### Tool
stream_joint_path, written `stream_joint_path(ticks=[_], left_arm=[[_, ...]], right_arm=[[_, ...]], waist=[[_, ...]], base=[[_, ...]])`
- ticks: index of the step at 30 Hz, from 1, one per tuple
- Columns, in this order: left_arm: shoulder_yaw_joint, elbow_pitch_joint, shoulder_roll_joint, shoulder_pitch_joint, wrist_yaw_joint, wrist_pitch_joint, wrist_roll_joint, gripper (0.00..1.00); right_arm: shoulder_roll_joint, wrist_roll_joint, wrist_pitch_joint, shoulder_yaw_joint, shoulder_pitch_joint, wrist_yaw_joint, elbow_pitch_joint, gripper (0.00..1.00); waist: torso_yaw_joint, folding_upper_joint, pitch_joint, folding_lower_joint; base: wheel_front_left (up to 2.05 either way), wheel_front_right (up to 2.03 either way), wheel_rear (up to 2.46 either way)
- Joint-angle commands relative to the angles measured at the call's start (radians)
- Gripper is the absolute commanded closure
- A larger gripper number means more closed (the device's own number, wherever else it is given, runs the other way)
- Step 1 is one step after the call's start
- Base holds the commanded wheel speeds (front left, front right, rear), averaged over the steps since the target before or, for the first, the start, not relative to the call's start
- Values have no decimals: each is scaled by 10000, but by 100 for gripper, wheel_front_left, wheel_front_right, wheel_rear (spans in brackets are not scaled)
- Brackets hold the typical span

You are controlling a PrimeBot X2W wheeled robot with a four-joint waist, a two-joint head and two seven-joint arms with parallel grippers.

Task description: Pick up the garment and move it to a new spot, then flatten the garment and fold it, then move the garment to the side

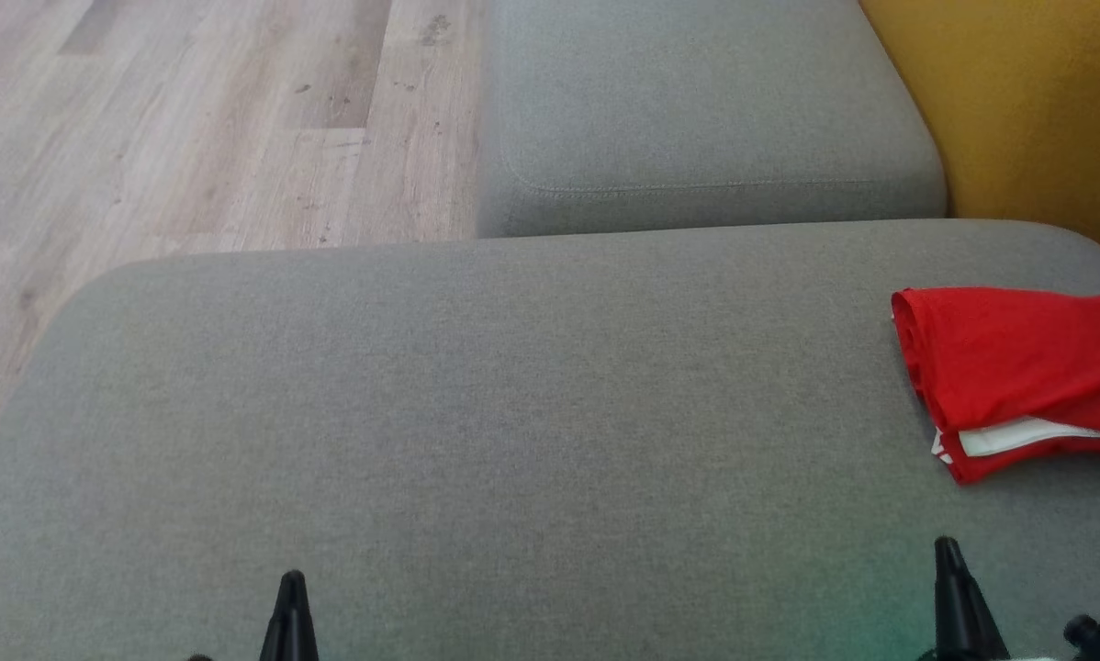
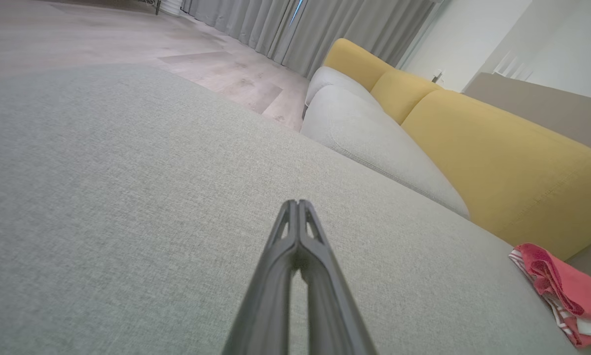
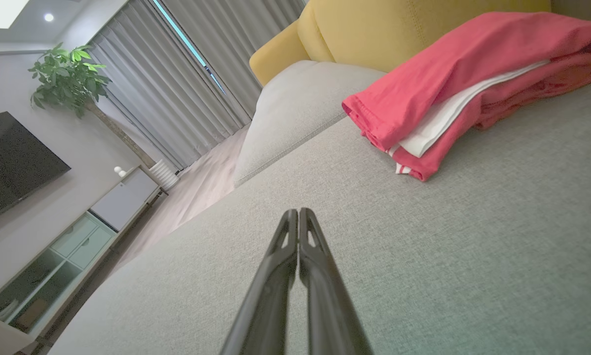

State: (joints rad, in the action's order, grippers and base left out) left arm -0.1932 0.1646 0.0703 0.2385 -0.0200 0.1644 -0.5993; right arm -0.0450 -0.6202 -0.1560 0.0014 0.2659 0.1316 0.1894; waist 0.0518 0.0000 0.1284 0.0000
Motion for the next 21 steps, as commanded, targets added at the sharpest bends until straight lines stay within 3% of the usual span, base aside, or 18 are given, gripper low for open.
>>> stream_joint_path(ticks=[1,21], left_arm=[[219,-230,92,-543,80,-63,-286,100],[740,-3,131,-1214,416,-580,-2717,100]], right_arm=[[-180,-297,37,9,-662,-3,-285,100],[-226,-2639,576,-159,-1376,-5,-94,100]], waist=[[-8,0,-20,0],[-128,0,-325,0]], base=[[0,0,0],[0,0,0]])
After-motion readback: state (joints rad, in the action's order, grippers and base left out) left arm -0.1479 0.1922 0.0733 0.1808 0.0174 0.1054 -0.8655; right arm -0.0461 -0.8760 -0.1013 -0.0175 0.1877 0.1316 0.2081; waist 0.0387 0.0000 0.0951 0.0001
